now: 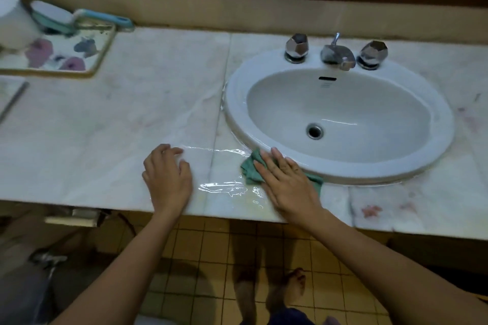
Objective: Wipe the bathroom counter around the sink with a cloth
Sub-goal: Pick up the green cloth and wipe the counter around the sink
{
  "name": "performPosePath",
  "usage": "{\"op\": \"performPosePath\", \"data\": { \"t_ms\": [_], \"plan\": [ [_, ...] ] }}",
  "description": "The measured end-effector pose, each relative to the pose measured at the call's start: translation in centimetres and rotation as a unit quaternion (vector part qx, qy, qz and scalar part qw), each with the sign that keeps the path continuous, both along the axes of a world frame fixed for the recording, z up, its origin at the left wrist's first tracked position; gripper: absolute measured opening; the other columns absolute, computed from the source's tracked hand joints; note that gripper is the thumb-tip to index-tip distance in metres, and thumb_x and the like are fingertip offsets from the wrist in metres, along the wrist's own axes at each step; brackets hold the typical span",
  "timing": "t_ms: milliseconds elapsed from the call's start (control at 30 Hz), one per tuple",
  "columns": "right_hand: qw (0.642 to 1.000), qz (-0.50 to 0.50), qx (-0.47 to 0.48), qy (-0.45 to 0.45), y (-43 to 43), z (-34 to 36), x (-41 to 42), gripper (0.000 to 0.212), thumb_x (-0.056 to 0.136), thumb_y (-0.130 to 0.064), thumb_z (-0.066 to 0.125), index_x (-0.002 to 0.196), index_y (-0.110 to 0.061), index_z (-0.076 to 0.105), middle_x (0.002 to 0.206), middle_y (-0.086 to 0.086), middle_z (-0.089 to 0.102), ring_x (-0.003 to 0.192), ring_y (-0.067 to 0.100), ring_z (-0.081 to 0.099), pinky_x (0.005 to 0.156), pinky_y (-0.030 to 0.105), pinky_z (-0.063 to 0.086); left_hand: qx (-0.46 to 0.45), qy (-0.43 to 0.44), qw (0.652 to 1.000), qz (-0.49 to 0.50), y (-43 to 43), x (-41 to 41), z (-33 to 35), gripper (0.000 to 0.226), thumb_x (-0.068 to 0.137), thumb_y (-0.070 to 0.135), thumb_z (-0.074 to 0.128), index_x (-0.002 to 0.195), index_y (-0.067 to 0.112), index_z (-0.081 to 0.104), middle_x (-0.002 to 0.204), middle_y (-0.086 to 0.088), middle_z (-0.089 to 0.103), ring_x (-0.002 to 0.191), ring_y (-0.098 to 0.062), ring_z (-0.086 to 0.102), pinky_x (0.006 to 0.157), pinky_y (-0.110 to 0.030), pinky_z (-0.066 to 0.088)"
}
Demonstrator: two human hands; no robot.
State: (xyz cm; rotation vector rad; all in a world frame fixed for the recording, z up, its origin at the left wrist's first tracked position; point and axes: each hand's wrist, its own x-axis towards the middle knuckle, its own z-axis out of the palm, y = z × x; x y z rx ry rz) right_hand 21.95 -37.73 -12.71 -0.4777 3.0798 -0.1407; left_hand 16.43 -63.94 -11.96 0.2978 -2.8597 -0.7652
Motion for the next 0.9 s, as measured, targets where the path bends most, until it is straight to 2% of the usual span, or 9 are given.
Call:
{"op": "performPosePath", "data": {
  "t_ms": [167, 300, 400, 567, 700, 800, 900],
  "plan": [
    [0.997, 0.018, -0.047, -0.055, -6.7, 0.9, -4.6, 0.055, 0.101, -0.04, 0.023, 0.154, -0.024, 0.015, 0.162, -0.002, 0.006, 0.149, 0.016, -0.002, 0.119, 0.034, -0.001, 0.072, 0.016, 0.997, 0.009, -0.5, -0.2, 0.0, 0.025, 0.093, 0.02, 0.045, 0.106, 0.024, 0.066, 0.133, 0.006, 0.051, 0.128, -0.018, 0.035, 0.097, -0.03, 0.024],
    [0.988, 0.12, -0.047, -0.081, -8.2, 1.2, -5.3, 0.061, 0.095, -0.046, 0.012, 0.153, -0.027, 0.017, 0.161, -0.003, 0.008, 0.149, 0.017, 0.006, 0.118, 0.036, 0.008, 0.149, 0.053, 0.987, -0.011, -0.9, 0.1, 0.3, 0.036, 0.091, 0.032, 0.038, 0.108, 0.024, 0.068, 0.127, 0.007, 0.06, 0.121, -0.017, 0.046, 0.092, -0.029, 0.029],
    [0.981, 0.175, -0.042, -0.074, -7.2, 1.1, -3.0, 0.057, 0.098, -0.043, 0.021, 0.152, -0.027, 0.021, 0.161, -0.001, 0.012, 0.148, 0.019, 0.012, 0.116, 0.035, 0.01, 0.157, 0.063, 0.985, -0.03, -1.1, 0.2, 0.4, 0.043, 0.09, 0.04, 0.035, 0.111, 0.023, 0.069, 0.128, 0.007, 0.061, 0.121, -0.016, 0.048, 0.093, -0.033, 0.032],
    [0.974, 0.203, -0.069, -0.073, -4.3, 0.9, 1.2, 0.051, 0.099, -0.037, 0.034, 0.149, -0.028, 0.03, 0.159, -0.002, 0.022, 0.146, 0.019, 0.021, 0.114, 0.036, 0.021, 0.1, 0.025, 0.994, -0.041, -0.7, 0.1, 0.7, 0.044, 0.084, 0.047, 0.038, 0.106, 0.029, 0.071, 0.131, 0.01, 0.059, 0.126, -0.018, 0.043, 0.095, -0.037, 0.028],
    [0.983, 0.143, -0.091, -0.065, 0.8, 1.2, 4.8, 0.051, 0.096, -0.032, 0.04, 0.146, -0.028, 0.034, 0.156, -0.002, 0.029, 0.143, 0.017, 0.027, 0.11, 0.036, 0.025, 0.069, -0.016, 0.997, -0.018, 0.2, 0.3, 0.8, 0.031, 0.085, 0.033, 0.049, 0.108, 0.029, 0.068, 0.138, 0.01, 0.053, 0.132, -0.02, 0.036, 0.102, -0.043, 0.03],
    [0.991, 0.015, -0.12, -0.064, 6.6, 1.2, 8.2, 0.054, 0.096, -0.033, 0.039, 0.148, -0.036, 0.027, 0.157, -0.008, 0.023, 0.145, 0.008, 0.016, 0.113, 0.036, 0.019, 0.105, -0.034, 0.994, 0.001, 3.8, 0.6, 2.0, 0.025, 0.087, 0.023, 0.057, 0.11, 0.024, 0.069, 0.143, 0.001, 0.047, 0.135, -0.026, 0.033, 0.105, -0.046, 0.029],
    [0.984, -0.11, -0.124, -0.068, 12.7, 1.0, 11.6, 0.053, 0.097, -0.037, 0.033, 0.148, -0.042, 0.021, 0.159, -0.013, 0.016, 0.147, 0.006, 0.01, 0.117, 0.042, 0.023, 0.148, 0.007, 0.986, -0.071, 10.0, 2.0, 3.4, 0.024, 0.084, 0.015, 0.061, 0.106, 0.022, 0.069, 0.138, -0.001, 0.047, 0.131, -0.026, 0.038, 0.106, -0.045, 0.031]
  ]
}}
